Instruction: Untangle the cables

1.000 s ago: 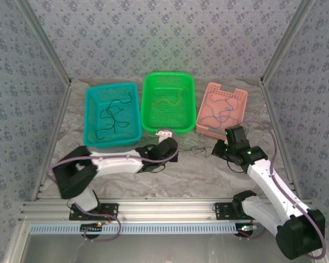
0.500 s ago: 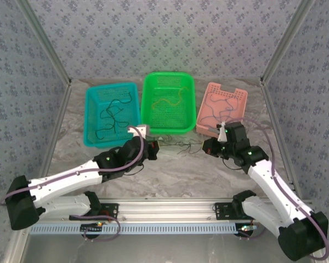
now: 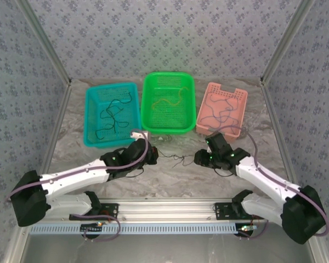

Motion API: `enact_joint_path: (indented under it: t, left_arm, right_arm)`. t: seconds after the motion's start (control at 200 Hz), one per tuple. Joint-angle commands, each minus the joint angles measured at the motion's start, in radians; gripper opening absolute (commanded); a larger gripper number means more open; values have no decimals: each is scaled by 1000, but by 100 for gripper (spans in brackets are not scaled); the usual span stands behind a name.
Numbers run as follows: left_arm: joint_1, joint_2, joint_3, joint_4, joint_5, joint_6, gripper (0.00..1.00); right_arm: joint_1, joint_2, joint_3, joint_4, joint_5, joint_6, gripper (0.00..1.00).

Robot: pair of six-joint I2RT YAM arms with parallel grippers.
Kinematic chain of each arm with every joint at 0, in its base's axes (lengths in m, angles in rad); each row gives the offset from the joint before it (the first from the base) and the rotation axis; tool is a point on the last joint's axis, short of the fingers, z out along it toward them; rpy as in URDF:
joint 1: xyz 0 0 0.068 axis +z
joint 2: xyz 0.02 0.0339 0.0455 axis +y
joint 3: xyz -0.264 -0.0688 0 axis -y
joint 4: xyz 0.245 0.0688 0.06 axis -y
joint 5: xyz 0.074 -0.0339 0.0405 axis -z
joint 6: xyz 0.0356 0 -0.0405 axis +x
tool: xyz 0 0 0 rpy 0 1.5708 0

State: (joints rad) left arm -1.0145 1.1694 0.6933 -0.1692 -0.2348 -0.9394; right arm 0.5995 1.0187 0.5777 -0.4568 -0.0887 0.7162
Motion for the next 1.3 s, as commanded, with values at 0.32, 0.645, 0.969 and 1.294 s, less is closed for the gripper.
enact_joint_path:
  t: [0.32,0.645,0.969,1.294]
  left_arm:
    - [-10,53,-31,-83,-71,-268,0]
    - [-30,27,-46,-85,-102,-305,0]
    - [-53,5,-70,-71,-109,-314,0]
    - [-64,-9,-75,-70,-111,-308,0]
  right_arm:
    - [87,-168,-35,-11,177,157,48]
    - [420,52,-41,236,359,510,39]
    - [510,340,-16,554,360,779,42]
    - [498,507,-2,690,332,840,33]
